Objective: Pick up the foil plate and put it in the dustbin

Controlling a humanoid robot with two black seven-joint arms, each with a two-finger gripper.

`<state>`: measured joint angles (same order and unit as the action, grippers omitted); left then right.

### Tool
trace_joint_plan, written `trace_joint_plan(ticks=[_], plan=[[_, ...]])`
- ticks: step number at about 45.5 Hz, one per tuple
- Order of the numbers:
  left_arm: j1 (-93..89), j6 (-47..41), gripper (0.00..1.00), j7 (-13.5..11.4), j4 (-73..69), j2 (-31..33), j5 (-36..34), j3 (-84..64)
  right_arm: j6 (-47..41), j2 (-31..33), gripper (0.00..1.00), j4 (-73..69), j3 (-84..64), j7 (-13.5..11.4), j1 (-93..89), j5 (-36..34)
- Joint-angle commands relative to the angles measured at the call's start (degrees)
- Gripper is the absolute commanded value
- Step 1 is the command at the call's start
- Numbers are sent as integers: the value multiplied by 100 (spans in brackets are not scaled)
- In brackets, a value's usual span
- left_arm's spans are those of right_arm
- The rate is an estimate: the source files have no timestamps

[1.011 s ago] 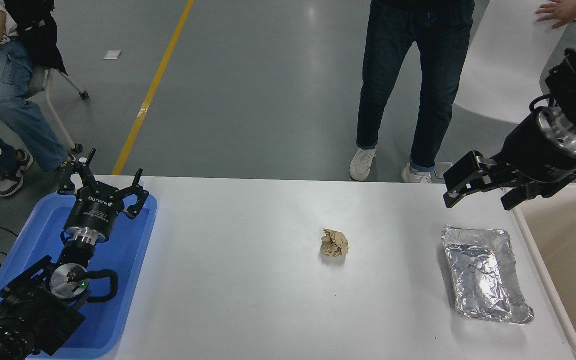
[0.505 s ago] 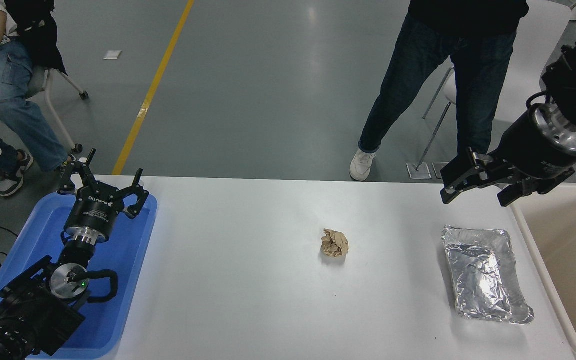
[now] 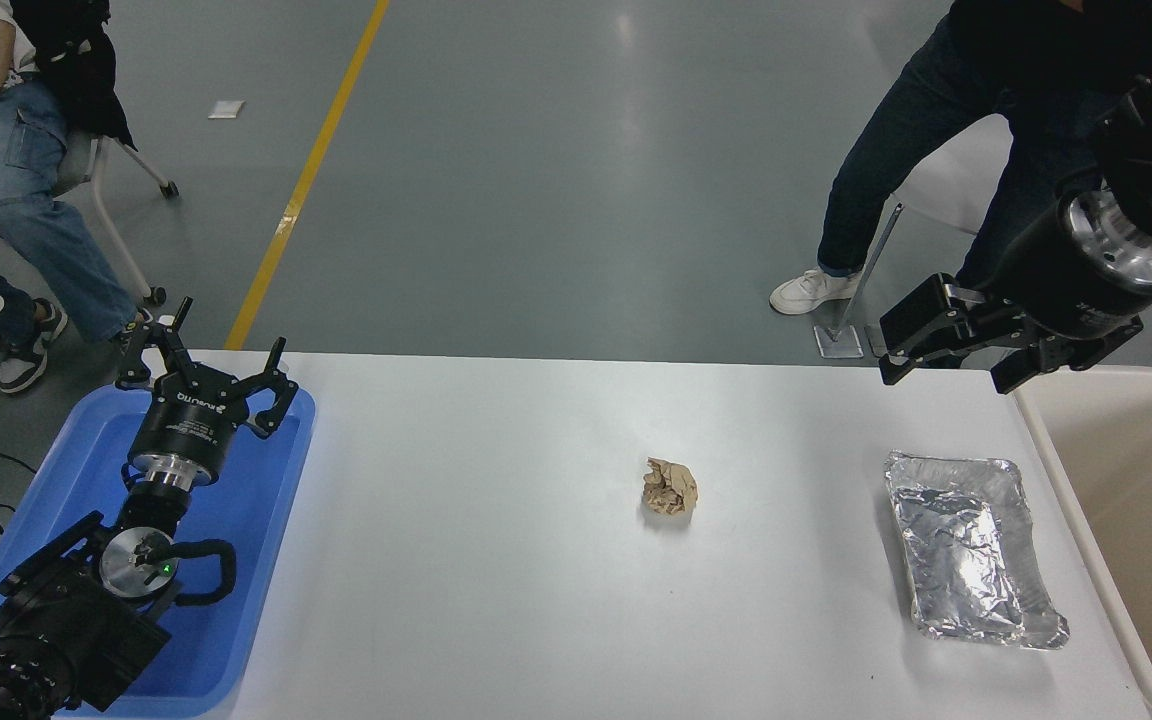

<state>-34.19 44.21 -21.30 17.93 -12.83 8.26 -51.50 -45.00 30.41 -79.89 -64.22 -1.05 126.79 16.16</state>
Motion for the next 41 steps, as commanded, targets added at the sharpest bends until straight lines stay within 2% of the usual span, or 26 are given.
trace_joint_plan(ticks=[1, 9, 15, 27, 34, 41], plan=[[0, 0, 100, 3, 0, 0, 0, 0, 0, 88, 100, 35, -29, 0, -260, 106], [0, 0, 100, 3, 0, 0, 0, 0, 501, 255, 100, 254, -20, 0, -752, 642], [0, 0, 100, -5, 0, 0, 0, 0, 729, 466, 100, 456, 42, 0, -1182, 730], [0, 0, 100, 3, 0, 0, 0, 0, 2082, 659, 100, 1150, 68, 0, -2667, 1389], [0, 0, 100, 3, 0, 0, 0, 0, 2882, 659, 100, 1265, 68, 0, -3371, 1521], [0, 0, 100, -5, 8, 0, 0, 0, 3164, 651, 100, 1590, 164, 0, -3890, 1636]])
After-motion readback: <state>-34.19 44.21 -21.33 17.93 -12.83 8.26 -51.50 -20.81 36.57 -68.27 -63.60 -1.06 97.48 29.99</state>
